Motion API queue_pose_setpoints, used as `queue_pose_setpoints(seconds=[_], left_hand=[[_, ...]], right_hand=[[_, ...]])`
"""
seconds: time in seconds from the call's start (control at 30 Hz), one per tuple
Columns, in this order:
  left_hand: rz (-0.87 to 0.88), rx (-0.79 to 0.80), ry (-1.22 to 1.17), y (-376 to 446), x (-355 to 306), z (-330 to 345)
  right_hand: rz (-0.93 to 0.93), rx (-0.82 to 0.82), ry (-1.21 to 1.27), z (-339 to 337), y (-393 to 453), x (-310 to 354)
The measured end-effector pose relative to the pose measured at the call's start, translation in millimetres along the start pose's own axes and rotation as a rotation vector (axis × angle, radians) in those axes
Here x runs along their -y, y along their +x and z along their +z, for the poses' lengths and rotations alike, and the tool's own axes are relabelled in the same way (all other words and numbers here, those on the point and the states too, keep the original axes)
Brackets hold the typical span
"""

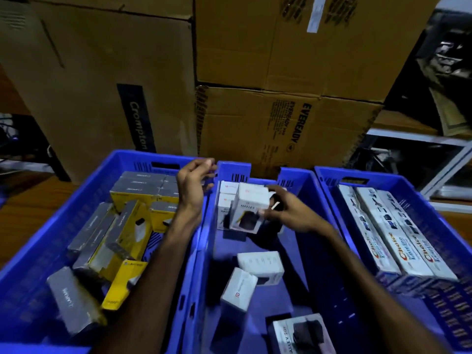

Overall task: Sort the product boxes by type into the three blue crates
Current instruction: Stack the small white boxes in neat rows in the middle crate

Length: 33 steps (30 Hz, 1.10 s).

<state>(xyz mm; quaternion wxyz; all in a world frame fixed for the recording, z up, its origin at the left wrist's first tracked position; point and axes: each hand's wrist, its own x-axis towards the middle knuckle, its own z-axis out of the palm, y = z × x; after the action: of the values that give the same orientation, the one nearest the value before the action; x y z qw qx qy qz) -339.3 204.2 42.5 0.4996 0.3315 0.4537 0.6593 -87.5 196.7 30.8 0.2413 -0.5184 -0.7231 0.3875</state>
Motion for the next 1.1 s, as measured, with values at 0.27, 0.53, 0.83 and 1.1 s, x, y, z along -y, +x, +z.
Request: queue_pose_setpoints(seconds=[0.27,0.53,0.83,1.1], left_hand=[[-0.044,-0.027,0.043,3.9,15.5,-2.3],[-0.001,0.040,0.138,-0.1,22.4,4.9],[0.106,0.175,0.511,-3.6,36.6,9.7],[0.140,0.276,0.632,-4.5,40.3,9.6]], right_hand=[[0.112,-0.063,-0.321,83.8,29.4,-24.8],[0.215,-0.240,-0.439,115.0,23.0,-32.3],[0.342,0.131,-0.323,96.8,13.1,-38.1],[0.304,0.491,-0.549,65.6,-27.7,-51.6]])
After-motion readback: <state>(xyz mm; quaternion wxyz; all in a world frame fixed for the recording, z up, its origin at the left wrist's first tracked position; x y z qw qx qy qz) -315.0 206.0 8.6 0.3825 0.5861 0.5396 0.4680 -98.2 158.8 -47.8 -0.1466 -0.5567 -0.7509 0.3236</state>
